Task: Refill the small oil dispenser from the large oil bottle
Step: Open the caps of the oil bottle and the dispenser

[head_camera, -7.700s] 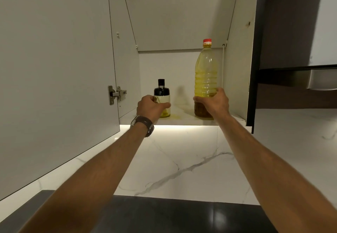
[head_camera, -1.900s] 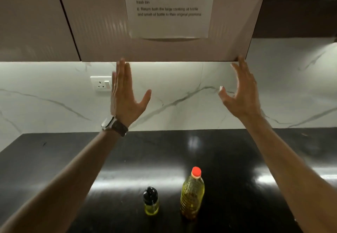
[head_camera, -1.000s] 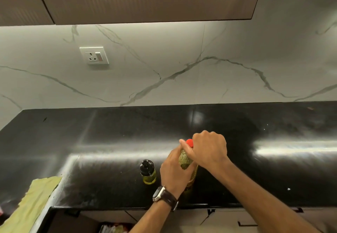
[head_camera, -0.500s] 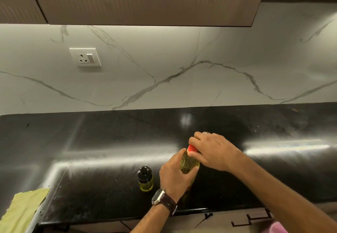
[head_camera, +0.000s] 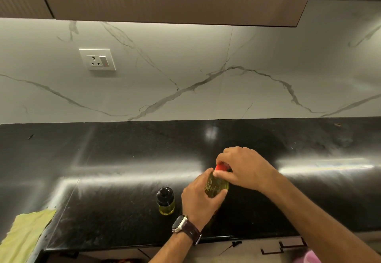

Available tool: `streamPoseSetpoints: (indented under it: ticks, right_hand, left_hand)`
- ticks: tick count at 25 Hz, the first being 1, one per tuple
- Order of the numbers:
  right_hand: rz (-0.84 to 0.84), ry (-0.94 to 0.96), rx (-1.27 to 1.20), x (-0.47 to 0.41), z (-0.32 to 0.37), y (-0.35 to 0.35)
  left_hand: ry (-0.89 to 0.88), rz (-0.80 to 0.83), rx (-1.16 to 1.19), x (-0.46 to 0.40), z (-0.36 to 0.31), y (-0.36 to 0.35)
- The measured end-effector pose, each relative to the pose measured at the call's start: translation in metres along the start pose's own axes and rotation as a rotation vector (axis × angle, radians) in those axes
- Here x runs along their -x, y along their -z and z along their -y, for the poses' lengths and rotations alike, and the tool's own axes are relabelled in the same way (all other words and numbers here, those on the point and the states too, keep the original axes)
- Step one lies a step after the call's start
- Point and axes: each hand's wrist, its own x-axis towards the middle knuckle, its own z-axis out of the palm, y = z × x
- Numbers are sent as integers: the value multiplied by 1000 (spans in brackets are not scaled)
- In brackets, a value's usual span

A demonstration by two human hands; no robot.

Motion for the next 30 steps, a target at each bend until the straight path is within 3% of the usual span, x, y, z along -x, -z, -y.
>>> streamPoseSetpoints:
  ticks: [4, 9, 12, 17, 22, 30]
  right_hand:
    - [99, 81, -173, 4, -3, 6]
    - [25, 114, -172, 2, -1, -1]
    - [-31, 99, -311, 4, -10, -3]
    - [-152, -227, -388, 22, -78, -42]
    - [79, -635, -310, 49, -135, -161]
    - [99, -715, -301, 80, -124, -225]
  left_hand:
    - [7, 9, 20, 1, -4, 2]
    - [-6, 17, 38, -1, -7, 5]
    - [-3, 9, 20, 0, -6, 6]
    - [35, 46, 36, 0, -1, 5]
    - [48, 37, 70, 2, 1, 2]
    - [21, 49, 84, 1, 3, 0]
